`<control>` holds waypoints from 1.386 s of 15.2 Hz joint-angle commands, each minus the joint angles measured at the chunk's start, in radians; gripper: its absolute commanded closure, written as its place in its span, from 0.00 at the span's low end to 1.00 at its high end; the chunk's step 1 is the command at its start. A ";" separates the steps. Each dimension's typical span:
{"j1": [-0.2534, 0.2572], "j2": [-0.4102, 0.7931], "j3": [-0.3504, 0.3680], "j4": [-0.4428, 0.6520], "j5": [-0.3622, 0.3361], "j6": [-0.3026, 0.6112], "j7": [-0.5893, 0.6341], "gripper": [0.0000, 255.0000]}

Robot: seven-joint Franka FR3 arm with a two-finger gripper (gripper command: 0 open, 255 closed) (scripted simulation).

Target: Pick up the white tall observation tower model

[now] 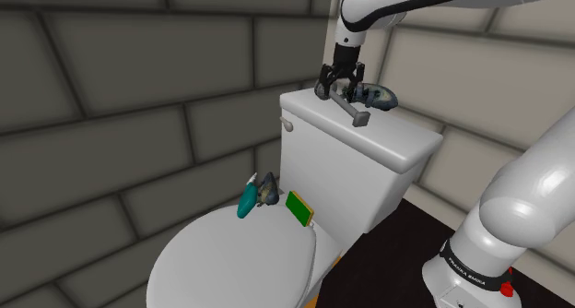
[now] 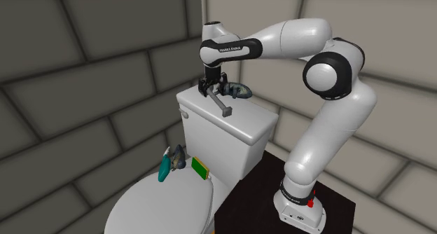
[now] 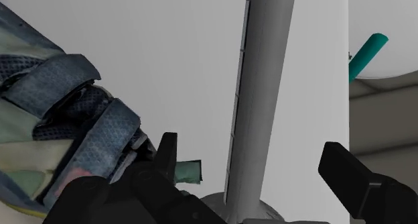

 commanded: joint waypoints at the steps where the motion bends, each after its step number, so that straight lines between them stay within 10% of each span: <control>1: 0.000 0.004 0.001 -0.023 0.000 0.027 0.003 0.00; 4: 0.000 0.007 0.000 -0.041 0.000 0.049 0.004 0.00; 5: 0.000 0.006 0.000 -0.042 0.000 0.048 0.004 1.00; 21: 0.001 0.000 0.001 0.045 0.001 -0.045 0.000 1.00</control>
